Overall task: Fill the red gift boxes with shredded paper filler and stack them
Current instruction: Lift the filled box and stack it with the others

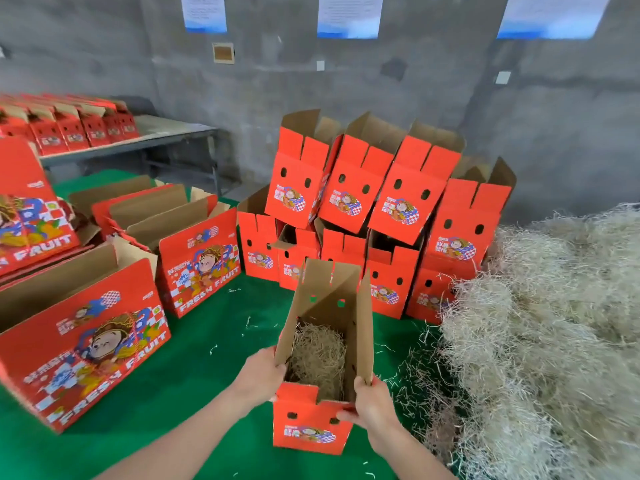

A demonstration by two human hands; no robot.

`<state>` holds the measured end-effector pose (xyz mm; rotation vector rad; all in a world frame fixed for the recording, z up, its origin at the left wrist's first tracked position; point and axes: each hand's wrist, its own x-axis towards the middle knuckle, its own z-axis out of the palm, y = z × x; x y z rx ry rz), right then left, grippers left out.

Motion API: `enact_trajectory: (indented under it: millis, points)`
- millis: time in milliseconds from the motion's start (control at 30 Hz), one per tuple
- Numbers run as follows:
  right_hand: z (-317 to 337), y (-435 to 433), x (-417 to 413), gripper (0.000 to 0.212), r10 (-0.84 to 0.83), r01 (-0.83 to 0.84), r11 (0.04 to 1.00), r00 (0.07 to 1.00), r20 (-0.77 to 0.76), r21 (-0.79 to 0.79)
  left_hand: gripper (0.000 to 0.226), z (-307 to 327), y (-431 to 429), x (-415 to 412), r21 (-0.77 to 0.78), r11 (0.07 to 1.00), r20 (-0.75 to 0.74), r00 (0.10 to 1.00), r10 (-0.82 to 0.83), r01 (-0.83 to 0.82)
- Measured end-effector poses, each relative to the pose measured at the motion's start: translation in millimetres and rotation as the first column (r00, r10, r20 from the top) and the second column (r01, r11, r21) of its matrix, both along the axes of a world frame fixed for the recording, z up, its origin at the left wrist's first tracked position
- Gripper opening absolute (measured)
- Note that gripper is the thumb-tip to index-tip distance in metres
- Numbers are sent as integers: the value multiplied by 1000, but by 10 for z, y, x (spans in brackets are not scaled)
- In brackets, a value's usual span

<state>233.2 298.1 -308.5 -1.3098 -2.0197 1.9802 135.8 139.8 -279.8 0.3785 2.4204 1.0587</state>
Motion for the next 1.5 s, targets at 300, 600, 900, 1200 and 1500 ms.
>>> enact_trajectory:
  millis: [300,600,900,1200,1500]
  points:
    - [345,1027,137,46,-190,200,950,980,-62,241,58,300,1159,-160,390,895,295,892,-343,215]
    - [140,1229,372,66,11,-407,387,899,438,827,62,-18,1793,73,128,823,81,821,-565,554]
    - [226,1550,110,24,-9,-443,435,869,495,784,54,17,2196,243,304,868,232,854,-466,391]
    - [189,1608,-110,21,-55,-401,458,878,476,793,45,130,1311,-44,370,927,-18,998,-64,66]
    - [704,195,-630,17,440,-114,310,897,-36,944,30,157,26,-605,400,915,-63,994,91,-59]
